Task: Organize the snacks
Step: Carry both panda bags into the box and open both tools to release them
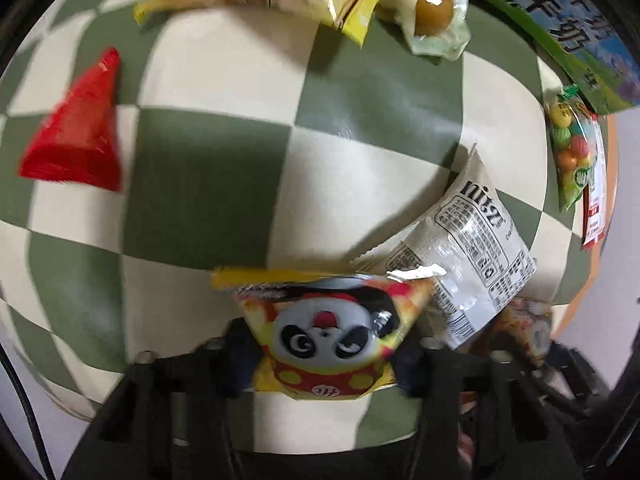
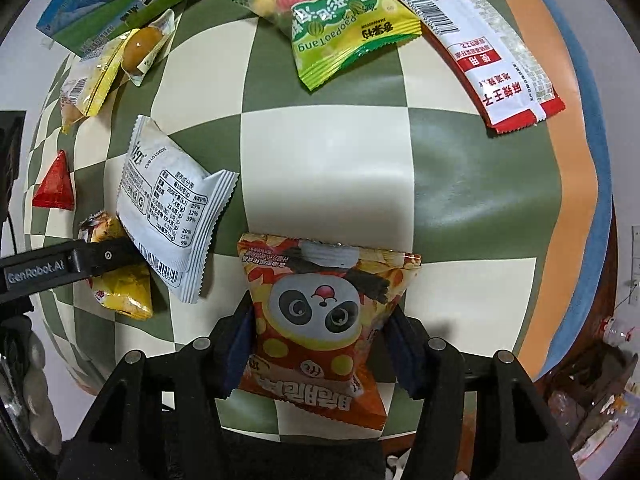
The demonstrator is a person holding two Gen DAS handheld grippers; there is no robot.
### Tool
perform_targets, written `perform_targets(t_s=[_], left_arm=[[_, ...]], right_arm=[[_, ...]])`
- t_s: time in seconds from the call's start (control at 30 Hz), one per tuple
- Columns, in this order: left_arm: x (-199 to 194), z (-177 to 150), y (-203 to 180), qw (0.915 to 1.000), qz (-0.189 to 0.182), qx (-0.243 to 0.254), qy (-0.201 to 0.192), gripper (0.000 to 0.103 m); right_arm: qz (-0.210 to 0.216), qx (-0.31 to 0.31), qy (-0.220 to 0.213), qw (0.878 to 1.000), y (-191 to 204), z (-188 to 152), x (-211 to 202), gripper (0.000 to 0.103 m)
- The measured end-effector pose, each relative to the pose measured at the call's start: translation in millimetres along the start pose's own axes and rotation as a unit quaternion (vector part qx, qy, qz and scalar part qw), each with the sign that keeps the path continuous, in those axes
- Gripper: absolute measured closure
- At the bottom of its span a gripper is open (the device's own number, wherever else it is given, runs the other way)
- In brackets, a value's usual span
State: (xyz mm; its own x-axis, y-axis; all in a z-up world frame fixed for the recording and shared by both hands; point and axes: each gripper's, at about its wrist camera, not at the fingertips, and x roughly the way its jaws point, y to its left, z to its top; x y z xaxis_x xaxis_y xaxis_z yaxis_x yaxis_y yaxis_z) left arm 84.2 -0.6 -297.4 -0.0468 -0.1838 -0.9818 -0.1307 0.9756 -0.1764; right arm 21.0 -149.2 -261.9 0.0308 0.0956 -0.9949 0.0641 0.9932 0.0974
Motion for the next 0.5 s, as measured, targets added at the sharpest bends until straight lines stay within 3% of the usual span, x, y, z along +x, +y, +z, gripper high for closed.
perform_targets(t_s=[0.27, 0.37, 0.5], left_arm=[[-62, 0, -26, 0.9972, 0.02, 0.036, -0.062, 0.063], [-102, -15, -42, 0.9947, 0.007, 0.05, -0.089, 0.063], [-156, 18, -56, 0.9905, -0.026, 0.06, -0.121, 0.063]], right_arm=[[0.03, 0.003, -0.048, 0.998, 7, 3, -50, 0.049], [0.052, -0.004, -0.074, 0.996, 11, 14, -82, 0.049], [0.092, -0.023, -0.118, 0.988, 21, 45, -130, 0.049]])
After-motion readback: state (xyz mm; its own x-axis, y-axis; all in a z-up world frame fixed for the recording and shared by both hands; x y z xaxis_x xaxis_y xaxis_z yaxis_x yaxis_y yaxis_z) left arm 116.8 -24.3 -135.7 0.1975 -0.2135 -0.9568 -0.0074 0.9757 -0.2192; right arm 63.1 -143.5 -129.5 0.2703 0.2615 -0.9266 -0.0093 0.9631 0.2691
